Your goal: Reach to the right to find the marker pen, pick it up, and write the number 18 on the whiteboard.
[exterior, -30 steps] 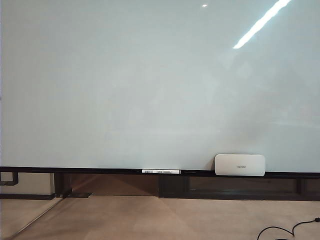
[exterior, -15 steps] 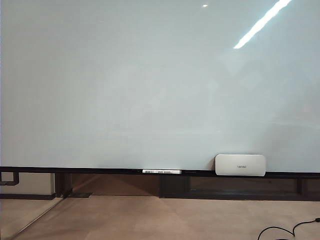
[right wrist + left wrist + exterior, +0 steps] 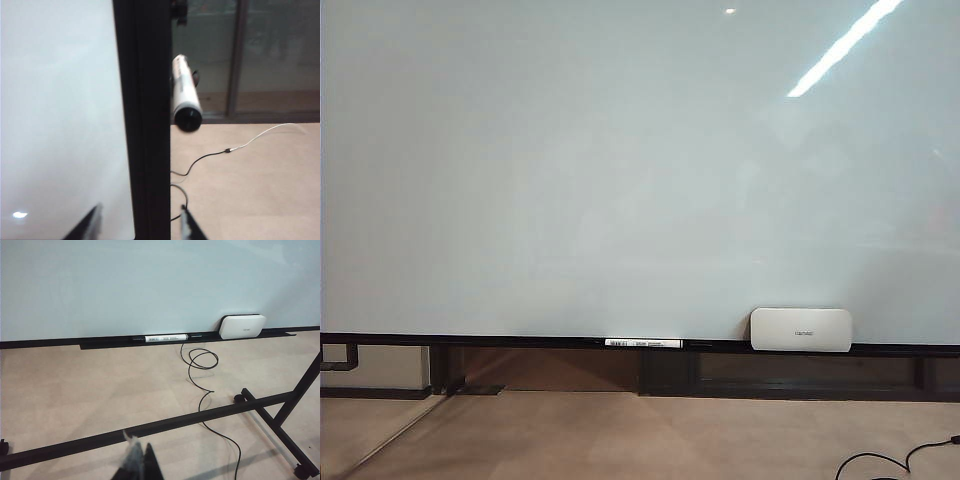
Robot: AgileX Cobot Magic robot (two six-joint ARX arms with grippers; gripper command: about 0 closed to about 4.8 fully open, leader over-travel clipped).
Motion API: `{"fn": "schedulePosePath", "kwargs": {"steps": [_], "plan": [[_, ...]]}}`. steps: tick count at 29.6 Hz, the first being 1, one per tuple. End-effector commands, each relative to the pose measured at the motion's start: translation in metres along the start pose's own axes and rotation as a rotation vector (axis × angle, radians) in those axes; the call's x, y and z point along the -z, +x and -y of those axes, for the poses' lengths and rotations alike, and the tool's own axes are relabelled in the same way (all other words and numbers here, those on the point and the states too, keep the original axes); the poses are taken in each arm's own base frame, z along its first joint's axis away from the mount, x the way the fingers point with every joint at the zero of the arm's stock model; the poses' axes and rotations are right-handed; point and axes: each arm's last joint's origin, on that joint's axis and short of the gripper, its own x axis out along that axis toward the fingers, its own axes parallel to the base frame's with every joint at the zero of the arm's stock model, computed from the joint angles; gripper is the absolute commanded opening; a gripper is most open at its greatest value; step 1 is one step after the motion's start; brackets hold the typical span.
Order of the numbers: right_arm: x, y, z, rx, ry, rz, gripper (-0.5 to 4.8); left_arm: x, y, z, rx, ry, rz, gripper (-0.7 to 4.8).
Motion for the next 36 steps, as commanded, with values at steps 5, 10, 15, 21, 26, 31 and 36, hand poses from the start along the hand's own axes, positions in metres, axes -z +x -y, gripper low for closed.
{"fn": "schedulePosePath", "kwargs": {"steps": [5,10,15,21,26,31,36], "plan": [[-0.006,0.01,-0.005,0.118,-0.05,0.039,2.25,-0.001,0.0,0.0,-0.004,-0.002,0.01,-0.05],[-0.013,0.016,-0.004,0.146,-0.065,0.058,2.26,-0.001,0.0,-0.001,-0.026,-0.003,0.006,-0.05],[-0.022,0.023,-0.003,0.157,-0.08,0.076,2.31,-0.001,0.0,-0.001,-0.026,-0.002,0.005,-0.05],[-0.031,0.032,0.001,0.153,-0.067,0.047,2.35,-0.001,0.0,-0.001,-0.033,-0.002,0.007,-0.05],[-0.034,0.033,0.002,0.172,-0.088,0.053,2.35,-0.001,0.0,-0.001,-0.046,-0.002,0.008,-0.05],[-0.032,0.033,0.002,0.176,-0.079,0.041,2.34,-0.001,0.0,-0.001,-0.047,-0.002,0.008,-0.05],[-0.03,0.036,0.0,0.17,-0.08,0.034,2.34,-0.001,0.0,-0.002,-0.049,-0.002,0.008,-0.05]]}}
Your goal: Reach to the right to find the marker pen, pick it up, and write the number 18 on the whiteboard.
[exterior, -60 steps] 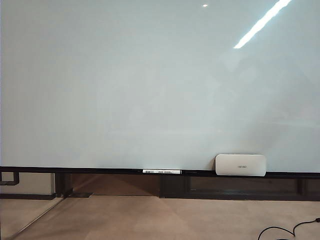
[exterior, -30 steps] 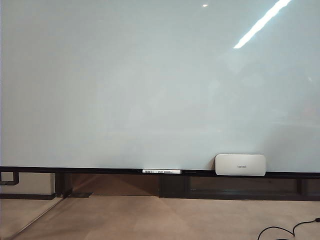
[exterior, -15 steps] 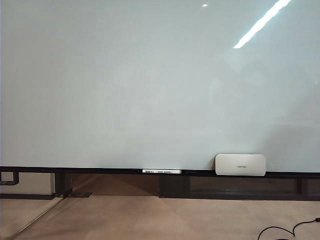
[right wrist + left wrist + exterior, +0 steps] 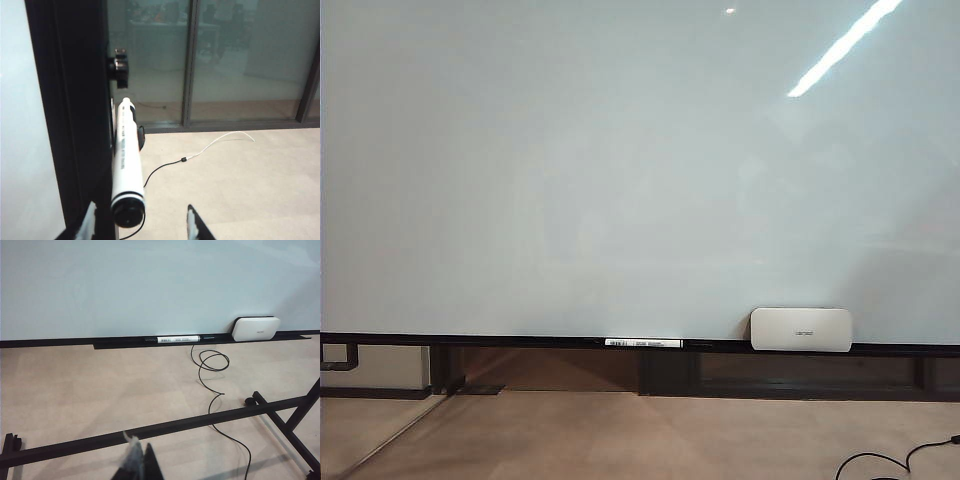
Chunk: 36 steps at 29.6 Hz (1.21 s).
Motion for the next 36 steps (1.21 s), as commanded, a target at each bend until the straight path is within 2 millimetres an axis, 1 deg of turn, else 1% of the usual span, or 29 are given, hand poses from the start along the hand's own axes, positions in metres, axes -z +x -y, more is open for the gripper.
{"fn": "schedulePosePath", "kwargs": {"steps": [1,6,16,28,32,36], "plan": [[-0.002,0.002,-0.001,-0.002,-0.015,0.012,2.34,-0.001,0.0,0.0,-0.003,-0.002,0.004,-0.05],[-0.002,0.01,-0.004,-0.02,-0.019,0.009,2.34,-0.001,0.0,0.0,-0.01,-0.002,0.005,-0.05],[-0.005,0.016,-0.007,0.0,-0.055,0.011,2.34,-0.001,0.0,0.0,-0.011,-0.002,0.005,-0.05],[-0.004,0.017,-0.006,0.025,-0.087,0.008,2.3,-0.001,0.0,0.0,-0.011,-0.002,0.006,-0.05],[0.0,0.024,-0.001,0.012,-0.071,0.003,2.29,-0.001,0.0,0.0,-0.011,-0.002,0.007,-0.05],[-0.001,0.029,0.001,0.008,-0.054,-0.01,2.29,-0.001,0.0,0.0,-0.011,-0.002,0.007,-0.05]]}}
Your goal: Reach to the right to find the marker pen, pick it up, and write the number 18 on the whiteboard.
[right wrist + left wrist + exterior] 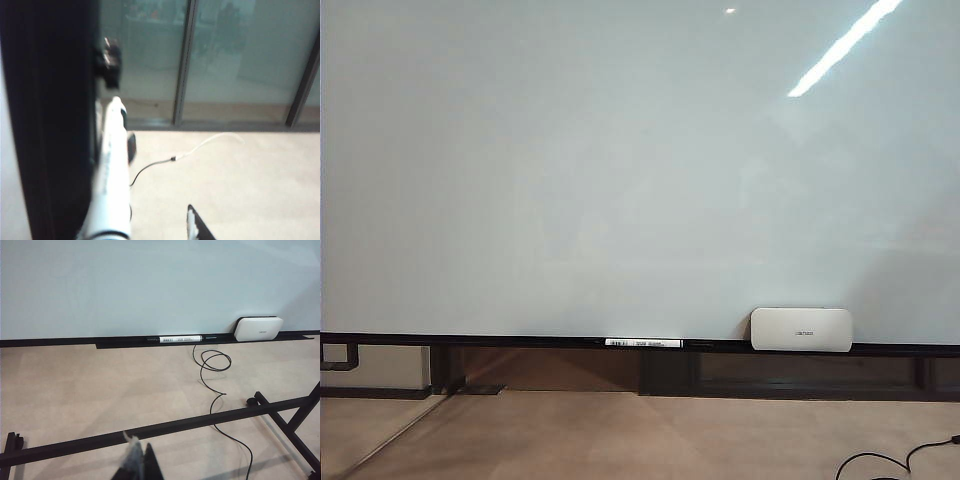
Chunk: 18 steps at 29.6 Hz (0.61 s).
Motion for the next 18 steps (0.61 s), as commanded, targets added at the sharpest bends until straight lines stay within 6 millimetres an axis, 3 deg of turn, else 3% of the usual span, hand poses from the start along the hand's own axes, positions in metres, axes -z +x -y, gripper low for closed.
{"fn": "schedulePosePath", "kwargs": {"steps": [1,18], "plan": [[-0.0057,0.0024,0.0006,-0.006,0.009,-0.001,2.29,-0.0008,0.0001,0.0,-0.002,-0.002,0.007,-0.05],[-0.0086,0.0037,-0.0008,-0.01,-0.009,0.02,2.29,-0.001,0.0001,-0.0003,-0.014,-0.002,0.01,-0.05]]}}
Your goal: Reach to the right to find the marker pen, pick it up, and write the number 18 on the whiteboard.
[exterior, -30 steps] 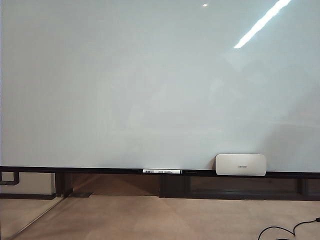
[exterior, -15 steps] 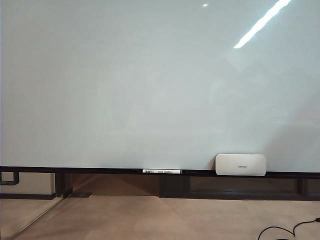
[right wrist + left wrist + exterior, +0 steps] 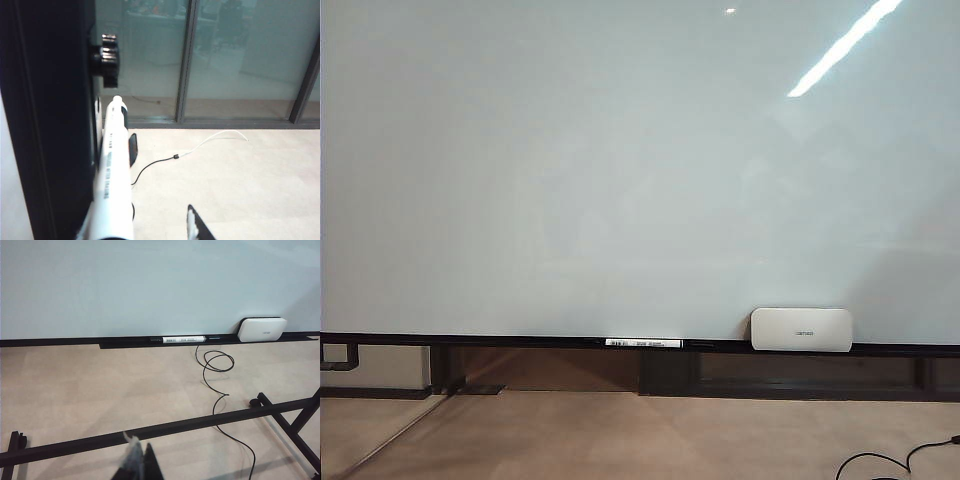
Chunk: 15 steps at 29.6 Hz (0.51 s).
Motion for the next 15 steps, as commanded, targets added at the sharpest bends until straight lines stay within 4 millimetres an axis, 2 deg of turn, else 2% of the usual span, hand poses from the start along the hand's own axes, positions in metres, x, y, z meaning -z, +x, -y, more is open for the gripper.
{"fn": "schedulePosePath", "kwargs": {"steps": [1,13,14,15], "plan": [[-0.0084,0.0026,-0.0023,-0.009,-0.021,0.031,2.29,-0.0009,0.0001,0.0,-0.002,-0.002,0.008,-0.05],[-0.0088,0.0087,-0.0113,-0.017,-0.029,0.035,1.97,-0.0009,0.0001,0.0,-0.003,-0.002,0.008,-0.05],[-0.0088,0.0087,-0.0112,-0.013,-0.028,0.035,1.9,-0.0009,0.0001,0.0,-0.003,-0.002,0.008,-0.05],[-0.0088,0.0087,-0.0112,-0.013,-0.029,0.035,1.59,-0.0008,0.0001,0.0,-0.002,-0.002,0.007,-0.05]]}}
